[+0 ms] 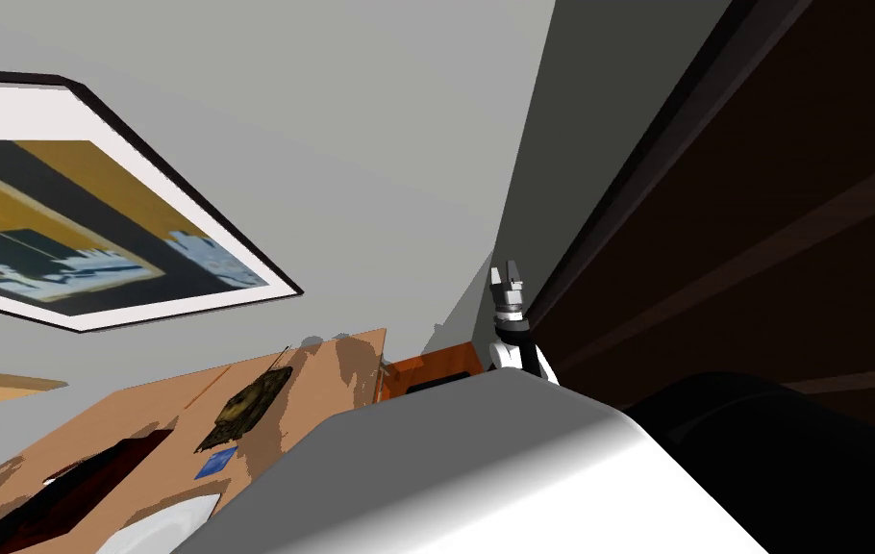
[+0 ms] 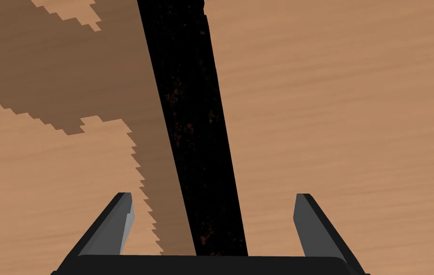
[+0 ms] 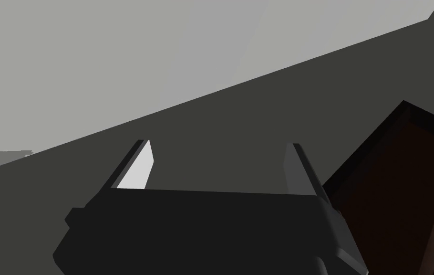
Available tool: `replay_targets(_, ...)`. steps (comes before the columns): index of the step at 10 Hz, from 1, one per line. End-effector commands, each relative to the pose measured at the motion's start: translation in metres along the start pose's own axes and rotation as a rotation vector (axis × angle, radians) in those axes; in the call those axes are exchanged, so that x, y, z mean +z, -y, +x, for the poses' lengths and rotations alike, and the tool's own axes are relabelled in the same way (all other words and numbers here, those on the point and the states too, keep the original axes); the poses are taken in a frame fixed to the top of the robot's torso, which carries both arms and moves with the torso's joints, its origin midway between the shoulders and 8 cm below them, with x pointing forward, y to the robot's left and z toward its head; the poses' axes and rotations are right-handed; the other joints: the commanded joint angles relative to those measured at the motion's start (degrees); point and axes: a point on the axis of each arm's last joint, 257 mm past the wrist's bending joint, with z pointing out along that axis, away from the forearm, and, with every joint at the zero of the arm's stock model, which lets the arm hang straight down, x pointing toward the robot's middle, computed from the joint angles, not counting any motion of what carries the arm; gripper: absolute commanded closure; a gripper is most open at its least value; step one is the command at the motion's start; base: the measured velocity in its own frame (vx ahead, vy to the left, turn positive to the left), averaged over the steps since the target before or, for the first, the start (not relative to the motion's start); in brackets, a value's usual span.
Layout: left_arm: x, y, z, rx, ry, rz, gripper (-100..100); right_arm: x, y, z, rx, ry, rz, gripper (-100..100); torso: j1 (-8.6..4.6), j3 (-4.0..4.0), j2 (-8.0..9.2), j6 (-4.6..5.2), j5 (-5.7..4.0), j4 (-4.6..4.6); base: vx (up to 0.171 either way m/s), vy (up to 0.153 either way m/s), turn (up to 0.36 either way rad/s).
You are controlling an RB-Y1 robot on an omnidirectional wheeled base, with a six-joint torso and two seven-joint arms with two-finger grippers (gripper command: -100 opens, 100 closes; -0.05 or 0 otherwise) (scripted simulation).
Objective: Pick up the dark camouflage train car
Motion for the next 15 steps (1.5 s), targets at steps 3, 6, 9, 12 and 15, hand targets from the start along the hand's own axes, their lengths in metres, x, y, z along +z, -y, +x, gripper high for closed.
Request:
replay_targets(3,0.009,0.004,0.000,-0.026,-0.004,0.009,-100,0.000,0.000,0.000,0.000,0.000,0.000,0,-0.17,0.19,0.34,0.03,-0.04,0.08,-0.034,-0.010,-0.089)
replay_targets(6,0.017,0.007,0.000,-0.052,-0.007,0.016,-100,0.000,0.000,0.000,0.000,0.000,0.000,0,-0.22,0.29,0.49,0.01,-0.05,0.11,-0.057,-0.018,-0.086)
replay_targets(9,0.019,0.008,0.000,-0.059,-0.008,0.018,100,0.000,0.000,0.000,0.000,0.000,0.000,0,-0.19,0.24,0.39,-0.02,-0.05,0.09,-0.025,-0.010,-0.041)
replay_targets(12,0.019,0.008,0.000,-0.061,-0.009,0.018,100,0.000,0.000,0.000,0.000,0.000,0.000,0,-0.14,0.17,0.29,0.00,-0.02,0.06,0.000,0.000,0.000)
replay_targets(15,0.013,0.006,0.000,-0.039,-0.006,0.013,100,0.000,0.000,0.000,0.000,0.000,0.000,0,-0.14,0.17,0.29,0.00,-0.03,0.06,0.020,0.005,0.068)
